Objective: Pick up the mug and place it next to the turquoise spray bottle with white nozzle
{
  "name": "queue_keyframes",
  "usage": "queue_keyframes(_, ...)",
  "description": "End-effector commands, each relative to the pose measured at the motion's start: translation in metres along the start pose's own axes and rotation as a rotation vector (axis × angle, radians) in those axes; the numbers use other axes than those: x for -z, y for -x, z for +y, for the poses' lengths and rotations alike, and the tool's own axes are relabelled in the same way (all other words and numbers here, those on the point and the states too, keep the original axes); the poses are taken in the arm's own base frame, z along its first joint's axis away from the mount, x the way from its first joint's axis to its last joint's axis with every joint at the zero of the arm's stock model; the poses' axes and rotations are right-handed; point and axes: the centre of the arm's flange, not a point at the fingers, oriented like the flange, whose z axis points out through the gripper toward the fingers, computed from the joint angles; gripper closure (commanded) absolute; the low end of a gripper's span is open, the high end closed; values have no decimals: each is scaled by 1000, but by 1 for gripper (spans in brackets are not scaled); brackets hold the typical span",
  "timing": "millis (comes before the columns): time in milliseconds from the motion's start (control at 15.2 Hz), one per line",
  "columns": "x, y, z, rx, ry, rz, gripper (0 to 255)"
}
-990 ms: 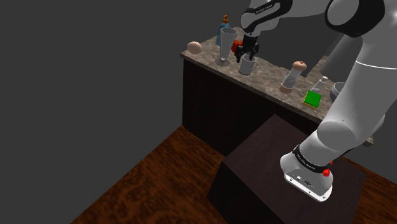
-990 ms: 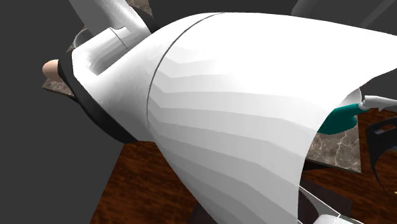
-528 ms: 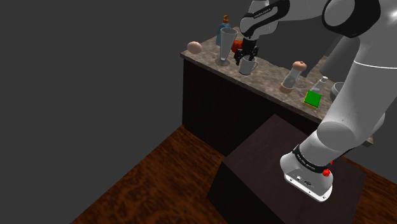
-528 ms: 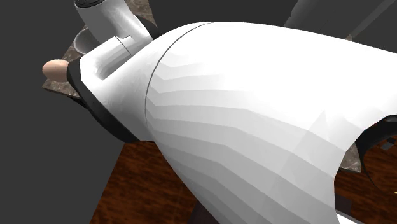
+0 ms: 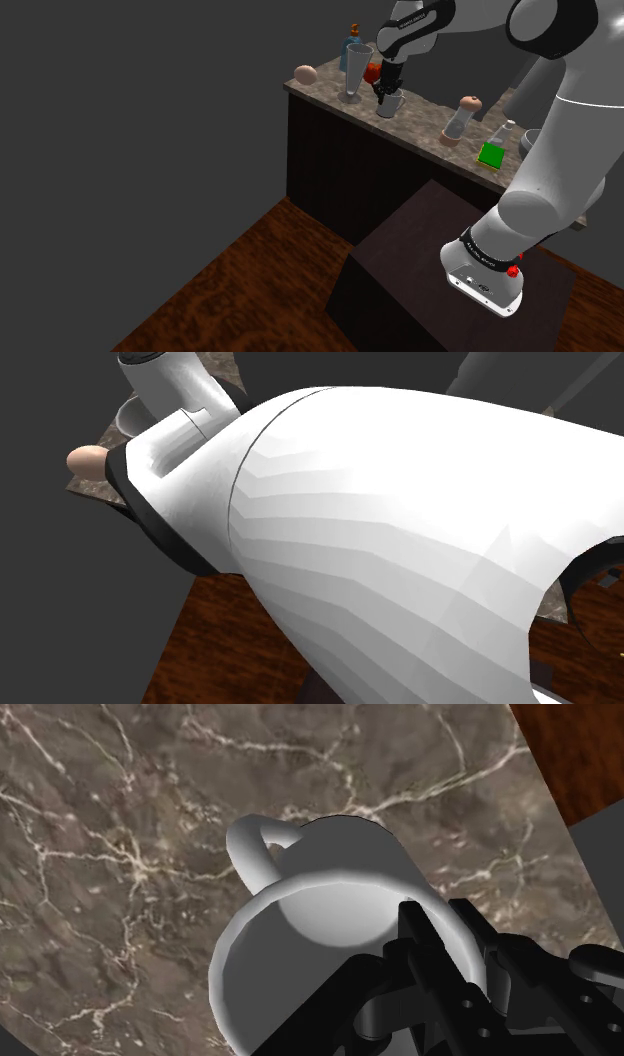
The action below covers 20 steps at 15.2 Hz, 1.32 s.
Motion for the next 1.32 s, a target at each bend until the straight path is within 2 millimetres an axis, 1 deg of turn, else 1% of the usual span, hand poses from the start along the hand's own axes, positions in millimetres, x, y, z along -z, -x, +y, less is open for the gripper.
queue_keyframes(0, 0, 0, 0, 0, 0, 0, 255)
queue_keyframes(264, 0, 0, 0, 0, 0, 0, 255)
queue_keyframes(1254, 79, 0, 5, 0, 0, 0, 255)
